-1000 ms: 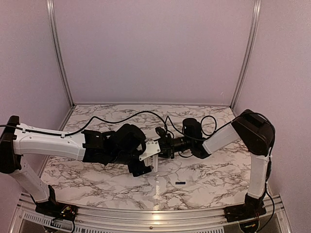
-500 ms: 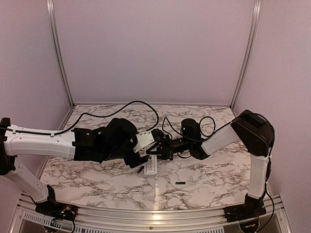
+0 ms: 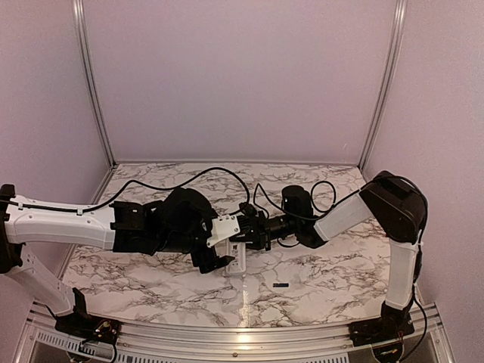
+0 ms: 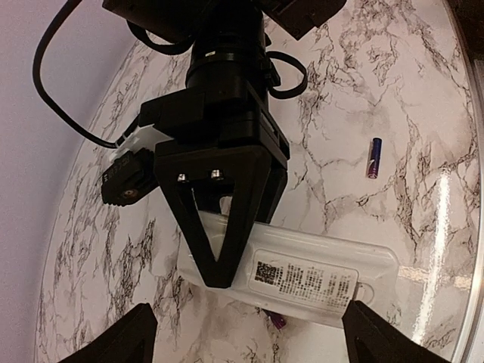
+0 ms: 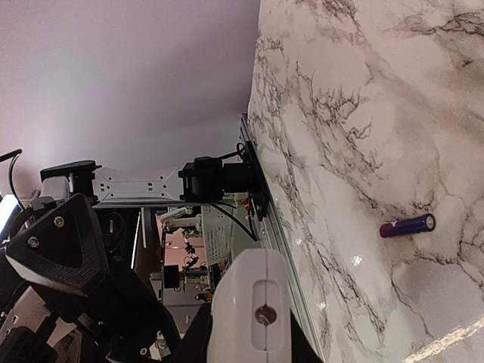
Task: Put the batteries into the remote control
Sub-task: Remove the battery cover from the remote control.
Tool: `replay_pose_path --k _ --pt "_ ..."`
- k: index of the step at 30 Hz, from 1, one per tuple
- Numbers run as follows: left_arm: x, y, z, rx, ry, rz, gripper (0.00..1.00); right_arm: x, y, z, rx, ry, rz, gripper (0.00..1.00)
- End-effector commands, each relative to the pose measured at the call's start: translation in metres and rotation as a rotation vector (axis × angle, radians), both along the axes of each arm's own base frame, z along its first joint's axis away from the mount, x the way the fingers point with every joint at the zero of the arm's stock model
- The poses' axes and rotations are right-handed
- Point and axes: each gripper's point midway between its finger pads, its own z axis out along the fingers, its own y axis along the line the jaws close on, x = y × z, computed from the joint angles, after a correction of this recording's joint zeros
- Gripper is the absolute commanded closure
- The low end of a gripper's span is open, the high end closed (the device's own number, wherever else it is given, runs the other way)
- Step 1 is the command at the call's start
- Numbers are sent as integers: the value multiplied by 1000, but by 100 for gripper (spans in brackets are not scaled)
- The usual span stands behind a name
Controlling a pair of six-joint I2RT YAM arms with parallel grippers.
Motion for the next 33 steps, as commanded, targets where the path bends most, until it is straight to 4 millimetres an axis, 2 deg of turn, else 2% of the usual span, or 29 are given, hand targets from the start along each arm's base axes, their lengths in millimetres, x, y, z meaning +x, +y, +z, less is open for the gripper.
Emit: replay_pose_path --k 1,11,24,33 --pt "-14 -8 -11 31 83 -74 11 -2 3 10 19 -35 17 100" --pt "-10 -8 -21 67 91 -51 13 -8 8 13 23 -46 37 100" --pt "-14 -13 -29 80 126 -73 14 -9 9 19 36 -66 45 100" --pt "-16 -14 -45 122 159 -78 14 -15 13 27 54 -85 67 100"
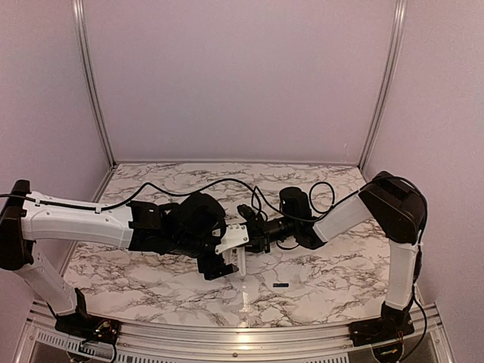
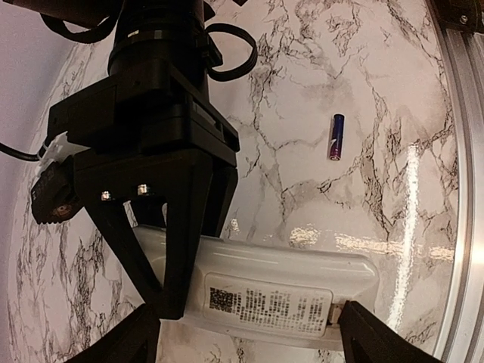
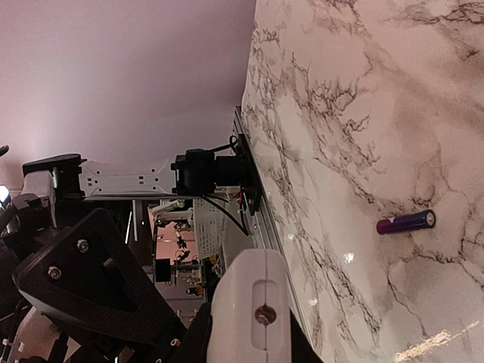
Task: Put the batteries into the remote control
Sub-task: Remove the battery cover from the remote control.
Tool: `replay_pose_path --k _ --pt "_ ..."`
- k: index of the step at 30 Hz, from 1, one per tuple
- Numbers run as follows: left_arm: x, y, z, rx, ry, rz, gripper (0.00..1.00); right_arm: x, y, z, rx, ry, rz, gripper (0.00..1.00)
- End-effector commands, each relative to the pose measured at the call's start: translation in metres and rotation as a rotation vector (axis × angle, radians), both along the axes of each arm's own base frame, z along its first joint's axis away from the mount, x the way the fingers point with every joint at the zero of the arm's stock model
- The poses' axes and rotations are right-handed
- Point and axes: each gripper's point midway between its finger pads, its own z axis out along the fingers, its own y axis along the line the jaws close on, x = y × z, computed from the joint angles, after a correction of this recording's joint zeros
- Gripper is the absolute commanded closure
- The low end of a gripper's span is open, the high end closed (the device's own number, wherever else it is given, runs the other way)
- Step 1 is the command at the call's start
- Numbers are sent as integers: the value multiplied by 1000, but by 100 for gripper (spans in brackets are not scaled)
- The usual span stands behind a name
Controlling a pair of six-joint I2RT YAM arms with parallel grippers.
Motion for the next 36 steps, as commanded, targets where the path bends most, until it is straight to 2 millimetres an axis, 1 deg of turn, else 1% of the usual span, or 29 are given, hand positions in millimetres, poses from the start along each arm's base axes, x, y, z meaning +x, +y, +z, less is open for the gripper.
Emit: replay_pose_path --k 1,6,8,10,12,15,17,19,23,25,27,29,30,33,36 --pt "-4 1 -13 46 40 -9 14 -6 9 32 63 -61 40 100" --pt "-3 7 -23 79 38 -2 14 -8 9 37 77 -68 51 100" --pt "4 9 -21 83 4 26 15 -10 9 39 82 -67 57 100" --pt "16 12 -16 87 -53 73 18 -12 9 40 90 -61 58 100" --pt "27 15 -9 82 -107 119 19 -14 9 41 99 -52 63 100" --pt "39 20 9 49 -185 178 19 -16 9 37 93 -31 67 100" --pt "42 22 25 6 -225 193 19 -16 9 34 85 -20 65 100" --pt "43 25 40 -41 -259 206 17 -16 9 30 77 -6 62 100" --pt "42 29 66 -150 -316 226 14 -15 10 25 61 17 54 100" --pt "43 32 72 -164 -336 238 14 -14 9 23 55 24 52 100" --pt "45 36 75 -156 -355 252 14 -14 9 21 49 29 48 100" --pt "41 38 72 -136 -344 230 14 -12 8 19 44 32 39 100" --pt "35 36 70 -138 -318 199 14 -10 7 18 40 34 30 100" --pt "6 25 61 -158 -199 48 13 -6 6 16 27 26 19 100" --pt "-11 18 51 -137 -120 -32 10 -5 8 15 12 9 21 100"
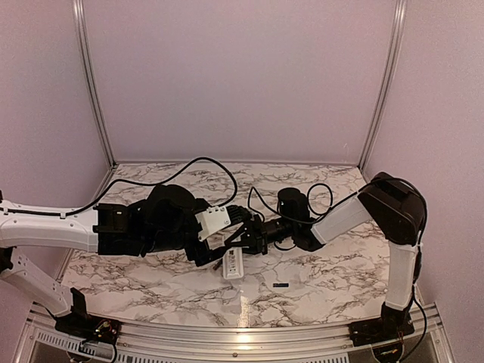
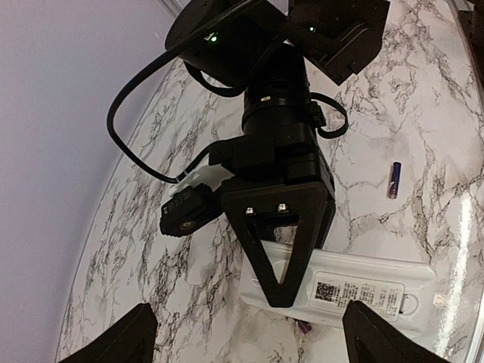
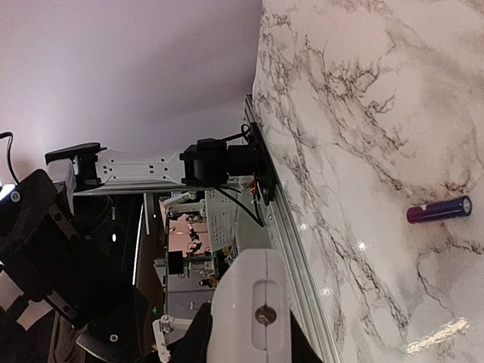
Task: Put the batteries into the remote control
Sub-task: Remove the battery cover from the remote control.
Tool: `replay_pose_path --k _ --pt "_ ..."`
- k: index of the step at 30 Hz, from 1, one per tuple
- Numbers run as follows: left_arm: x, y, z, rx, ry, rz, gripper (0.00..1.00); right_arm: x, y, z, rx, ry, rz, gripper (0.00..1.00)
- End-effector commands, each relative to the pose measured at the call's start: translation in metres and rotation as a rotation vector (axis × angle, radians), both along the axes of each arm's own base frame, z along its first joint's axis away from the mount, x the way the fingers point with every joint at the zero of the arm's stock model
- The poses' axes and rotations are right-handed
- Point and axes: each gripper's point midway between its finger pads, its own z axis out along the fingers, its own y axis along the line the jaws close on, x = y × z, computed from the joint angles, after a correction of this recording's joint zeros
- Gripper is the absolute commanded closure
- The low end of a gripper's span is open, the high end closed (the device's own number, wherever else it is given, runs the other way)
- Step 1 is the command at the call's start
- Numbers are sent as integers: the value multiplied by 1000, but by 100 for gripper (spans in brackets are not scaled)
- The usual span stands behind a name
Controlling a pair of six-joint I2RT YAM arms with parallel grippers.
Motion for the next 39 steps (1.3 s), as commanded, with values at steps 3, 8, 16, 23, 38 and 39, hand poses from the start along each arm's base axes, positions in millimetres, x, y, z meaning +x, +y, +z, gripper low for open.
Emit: replay_pose_path --k 3,8,16,23,38,39 --pt "-38 -14 -23 52 166 -194 8 4 3 7 -22 -51 -2 100" --pt "-42 -20 -31 73 201 -212 4 2 4 11 -17 -64 5 100" --pt "-35 -20 -45 117 205 -180 3 -2 8 17 -2 -73 24 100" --pt "-28 -22 -47 136 192 -154 3 -4 9 24 11 -72 28 100" --pt "-25 -21 -65 185 204 -136 3 -8 9 33 42 -73 39 100" --pt "-25 -20 -68 195 204 -135 3 -8 9 34 47 -74 41 100"
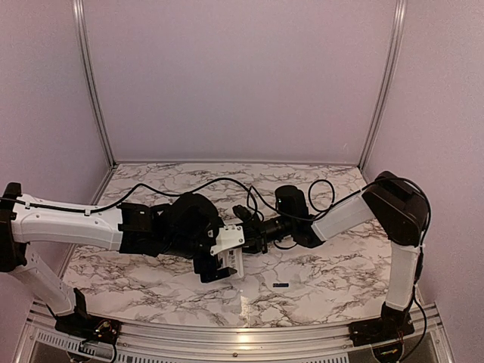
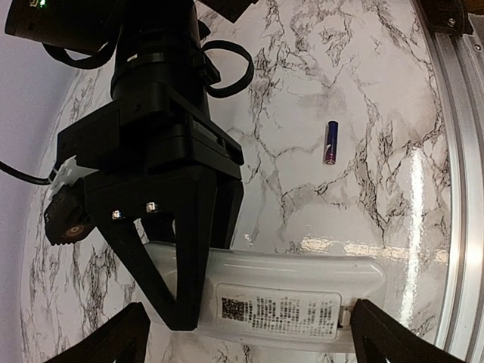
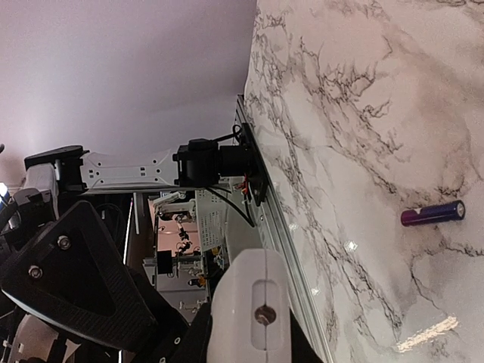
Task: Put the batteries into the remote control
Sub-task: Remove the battery cover from the remote control.
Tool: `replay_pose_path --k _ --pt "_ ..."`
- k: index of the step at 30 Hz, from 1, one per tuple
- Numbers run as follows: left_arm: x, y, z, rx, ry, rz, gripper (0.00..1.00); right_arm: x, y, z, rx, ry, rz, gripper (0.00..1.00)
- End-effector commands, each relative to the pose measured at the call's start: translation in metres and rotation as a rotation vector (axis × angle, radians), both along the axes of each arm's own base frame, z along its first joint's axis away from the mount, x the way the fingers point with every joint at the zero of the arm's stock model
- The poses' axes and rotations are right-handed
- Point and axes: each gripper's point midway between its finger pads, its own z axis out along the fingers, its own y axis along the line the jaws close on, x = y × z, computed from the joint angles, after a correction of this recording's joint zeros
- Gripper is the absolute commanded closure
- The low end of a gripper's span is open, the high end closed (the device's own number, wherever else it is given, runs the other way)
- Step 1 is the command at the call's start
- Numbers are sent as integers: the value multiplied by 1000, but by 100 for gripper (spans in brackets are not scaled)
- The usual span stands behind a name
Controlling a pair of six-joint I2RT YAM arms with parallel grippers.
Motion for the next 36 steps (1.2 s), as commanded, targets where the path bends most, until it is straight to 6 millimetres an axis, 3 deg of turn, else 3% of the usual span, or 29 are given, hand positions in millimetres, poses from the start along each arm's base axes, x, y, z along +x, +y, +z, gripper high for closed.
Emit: replay_pose_path --k 1,7,15,24,28,36 --pt "3 3 -16 68 -2 16 3 -6 7 35 84 -52 33 100" --pt "18 13 -9 79 -103 67 5 -9 6 37 92 -26 41 100" --pt "43 25 35 -14 -305 197 6 -8 6 24 66 -3 33 100" --pt "50 37 65 -88 -385 265 5 -7 6 12 27 3 30 100" --pt "50 45 65 -81 -393 278 5 -4 4 10 19 1 17 100" --pt "51 64 47 -2 -393 317 5 18 -13 11 6 -13 -59 100"
